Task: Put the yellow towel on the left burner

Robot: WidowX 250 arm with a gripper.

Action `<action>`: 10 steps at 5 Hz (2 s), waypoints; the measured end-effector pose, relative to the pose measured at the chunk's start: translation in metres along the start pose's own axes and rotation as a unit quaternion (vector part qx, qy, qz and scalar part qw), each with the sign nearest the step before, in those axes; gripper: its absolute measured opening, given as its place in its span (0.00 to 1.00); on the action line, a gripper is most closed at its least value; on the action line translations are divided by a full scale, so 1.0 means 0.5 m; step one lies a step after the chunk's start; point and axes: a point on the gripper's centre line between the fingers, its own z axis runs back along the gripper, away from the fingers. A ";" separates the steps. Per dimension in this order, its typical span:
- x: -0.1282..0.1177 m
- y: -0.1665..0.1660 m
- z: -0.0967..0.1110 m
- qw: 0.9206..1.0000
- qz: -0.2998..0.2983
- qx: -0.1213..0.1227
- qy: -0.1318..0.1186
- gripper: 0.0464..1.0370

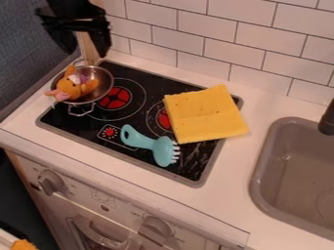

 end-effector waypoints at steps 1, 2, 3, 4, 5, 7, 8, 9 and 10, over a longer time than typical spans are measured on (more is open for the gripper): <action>0.018 -0.031 0.004 0.999 -0.039 0.003 0.000 0.96; 0.044 -0.082 -0.001 0.996 -0.089 0.000 -0.001 0.96; 0.063 -0.152 -0.019 0.989 -0.148 -0.013 0.002 0.96; 0.059 -0.221 -0.035 0.982 -0.187 -0.028 0.009 0.96; 0.046 -0.276 -0.064 0.972 -0.228 -0.043 0.028 0.96; 0.001 -0.343 -0.125 0.958 -0.273 -0.062 0.064 0.96; -0.005 -0.351 -0.149 0.954 -0.283 -0.064 0.076 0.96; -0.010 -0.350 -0.179 0.951 -0.288 -0.056 0.095 0.96; -0.019 -0.344 -0.198 0.949 -0.292 -0.049 0.109 0.96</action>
